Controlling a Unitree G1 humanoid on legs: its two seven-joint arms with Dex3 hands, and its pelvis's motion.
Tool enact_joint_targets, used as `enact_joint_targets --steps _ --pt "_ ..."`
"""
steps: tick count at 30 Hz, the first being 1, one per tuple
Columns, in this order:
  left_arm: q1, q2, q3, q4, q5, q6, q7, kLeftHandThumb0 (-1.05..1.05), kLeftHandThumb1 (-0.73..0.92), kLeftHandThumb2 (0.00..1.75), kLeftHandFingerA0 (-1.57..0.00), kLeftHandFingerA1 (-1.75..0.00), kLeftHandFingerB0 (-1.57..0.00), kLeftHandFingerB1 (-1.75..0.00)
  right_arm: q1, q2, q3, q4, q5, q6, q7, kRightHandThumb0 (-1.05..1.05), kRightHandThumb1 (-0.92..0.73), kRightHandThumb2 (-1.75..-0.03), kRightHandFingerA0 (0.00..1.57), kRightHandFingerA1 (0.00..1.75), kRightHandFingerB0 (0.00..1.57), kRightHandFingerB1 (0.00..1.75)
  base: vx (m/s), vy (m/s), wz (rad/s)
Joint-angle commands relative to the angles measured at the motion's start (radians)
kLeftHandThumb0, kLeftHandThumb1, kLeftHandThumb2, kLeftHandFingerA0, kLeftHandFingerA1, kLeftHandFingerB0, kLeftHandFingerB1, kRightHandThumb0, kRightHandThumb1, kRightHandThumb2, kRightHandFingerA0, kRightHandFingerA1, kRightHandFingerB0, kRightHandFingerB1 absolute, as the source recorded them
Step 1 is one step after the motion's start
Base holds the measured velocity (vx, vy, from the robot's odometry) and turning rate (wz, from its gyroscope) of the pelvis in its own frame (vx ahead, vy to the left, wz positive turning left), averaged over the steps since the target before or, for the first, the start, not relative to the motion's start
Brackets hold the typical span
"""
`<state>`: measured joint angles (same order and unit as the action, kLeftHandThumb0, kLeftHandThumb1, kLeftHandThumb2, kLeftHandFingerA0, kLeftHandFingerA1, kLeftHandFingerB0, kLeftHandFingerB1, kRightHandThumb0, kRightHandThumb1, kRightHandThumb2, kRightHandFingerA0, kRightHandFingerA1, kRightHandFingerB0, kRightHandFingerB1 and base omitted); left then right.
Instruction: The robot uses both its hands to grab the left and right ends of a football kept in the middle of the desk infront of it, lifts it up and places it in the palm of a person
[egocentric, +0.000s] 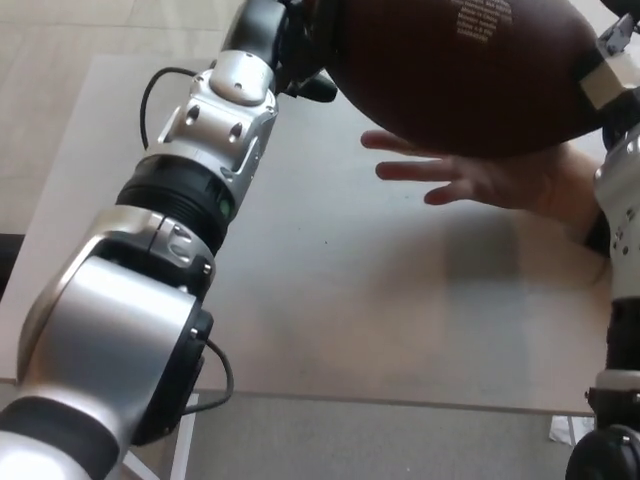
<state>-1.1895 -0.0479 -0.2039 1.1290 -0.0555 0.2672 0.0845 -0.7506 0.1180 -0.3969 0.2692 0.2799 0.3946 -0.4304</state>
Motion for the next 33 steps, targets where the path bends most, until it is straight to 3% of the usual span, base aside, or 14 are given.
enact_joint_targets --steps 1,3,9,10,11,14,19,23,26,27,29,30,32,33 --pt "-0.129 -0.115 -0.224 0.081 0.208 0.104 -0.278 -0.48 0.74 0.62 -0.52 -1.10 -0.39 -0.59 -0.181 0.005 0.043 0.187 0.044 -0.012 0.111 -0.10 -0.42 -1.24 0.94 1.75 0.75 1.47 0.00 0.000 0.00" --pt "-0.129 -0.124 -0.264 0.112 0.236 0.112 -0.290 -0.39 0.74 0.63 -0.49 -1.37 -0.41 -0.58 -0.175 -0.002 0.034 0.231 0.030 -0.026 0.090 -0.10 -0.49 -1.20 0.97 1.75 0.84 1.31 0.00 0.000 0.00" --pt "-0.122 -0.145 -0.300 0.140 0.238 0.121 -0.280 -0.42 0.75 0.62 -0.43 -1.08 -0.39 -0.57 -0.148 0.003 0.029 0.259 0.025 -0.061 0.077 -0.14 -0.53 -1.08 0.97 1.75 0.81 1.30 0.00 0.000 0.00" --pt "-0.122 -0.145 -0.302 0.141 0.237 0.122 -0.281 -0.36 0.71 0.60 -0.48 -1.21 -0.42 -0.56 -0.148 0.004 0.030 0.261 0.024 -0.064 0.077 -0.18 -0.56 -1.12 1.25 1.41 0.87 1.12 0.00 0.000 0.00" --pt "-0.126 -0.139 -0.385 0.143 0.308 0.095 -0.322 -0.44 0.77 0.63 -0.46 -1.15 -0.37 -0.53 -0.148 0.003 0.029 0.269 0.019 -0.067 0.070 -0.10 -0.53 -1.05 1.04 1.70 0.87 1.27 0.00 0.000 0.00" --pt "-0.111 -0.144 -0.441 0.145 0.343 0.071 -0.341 -0.43 0.78 0.63 -0.43 -0.84 -0.33 -0.38 -0.136 -0.006 0.036 0.295 0.002 -0.078 0.072 -0.12 -0.50 -1.10 1.08 1.67 0.93 1.30 0.00 0.000 0.00" --pt "-0.108 -0.171 -0.470 0.176 0.351 0.115 -0.346 -0.30 0.63 0.63 -0.74 -1.43 -0.49 -0.53 -0.108 -0.026 0.042 0.298 -0.009 -0.071 0.081 -0.12 -0.55 -1.10 0.96 1.74 0.83 1.34 0.00 0.000 0.00" --pt "-0.061 -0.098 -0.559 0.121 0.404 0.015 -0.368 -0.34 0.76 0.62 -0.65 -0.79 -0.48 -0.51 -0.042 -0.069 0.088 0.268 -0.049 -0.069 0.141 -0.17 -0.65 -0.84 1.06 1.50 0.83 0.90 0.00 0.000 0.00" --pt "-0.042 -0.036 -0.422 0.086 0.281 0.071 -0.300 -0.37 0.68 0.61 -0.65 -1.24 -0.20 -0.35 -0.017 -0.157 0.139 0.231 -0.084 -0.063 0.218 -0.42 -0.79 -0.64 1.05 0.81 0.42 0.39 0.00 0.000 0.00" --pt "-0.039 -0.033 -0.414 0.082 0.278 0.072 -0.296 -0.37 0.68 0.61 -0.65 -1.24 -0.20 -0.35 -0.015 -0.165 0.141 0.231 -0.079 -0.064 0.225 -0.42 -0.79 -0.64 1.05 0.81 0.42 0.39 0.00 0.000 0.00" --pt "-0.029 0.022 -0.291 0.048 0.184 0.096 -0.282 -0.58 0.55 0.83 -0.74 -1.12 -0.05 -0.20 -0.004 -0.226 0.153 0.214 -0.068 -0.054 0.290 -0.62 -0.80 -0.64 0.65 0.49 0.15 0.27 0.00 0.000 0.00" --pt "-0.021 0.058 -0.235 0.024 0.147 0.091 -0.282 -0.59 0.57 0.74 -0.67 -1.08 -0.04 -0.10 -0.001 -0.261 0.157 0.201 -0.062 -0.032 0.321 -0.73 -0.64 -0.98 0.33 0.54 0.04 0.31 0.00 0.000 0.00" --pt "-0.010 0.087 -0.174 -0.010 0.118 0.102 -0.281 -0.55 0.66 0.60 -0.66 -1.16 0.00 -0.17 0.015 -0.304 0.166 0.183 -0.057 -0.021 0.362 -0.79 -0.82 -0.64 0.24 0.36 0.03 0.19 0.00 0.000 0.00" --pt "-0.001 0.119 -0.153 -0.038 0.118 0.101 -0.288 -0.65 0.69 0.61 -0.50 -0.70 0.00 -0.09 0.032 -0.339 0.173 0.152 -0.057 -0.013 0.385 -0.96 -0.73 -1.12 0.01 0.15 0.00 0.11 0.00 0.000 0.00"
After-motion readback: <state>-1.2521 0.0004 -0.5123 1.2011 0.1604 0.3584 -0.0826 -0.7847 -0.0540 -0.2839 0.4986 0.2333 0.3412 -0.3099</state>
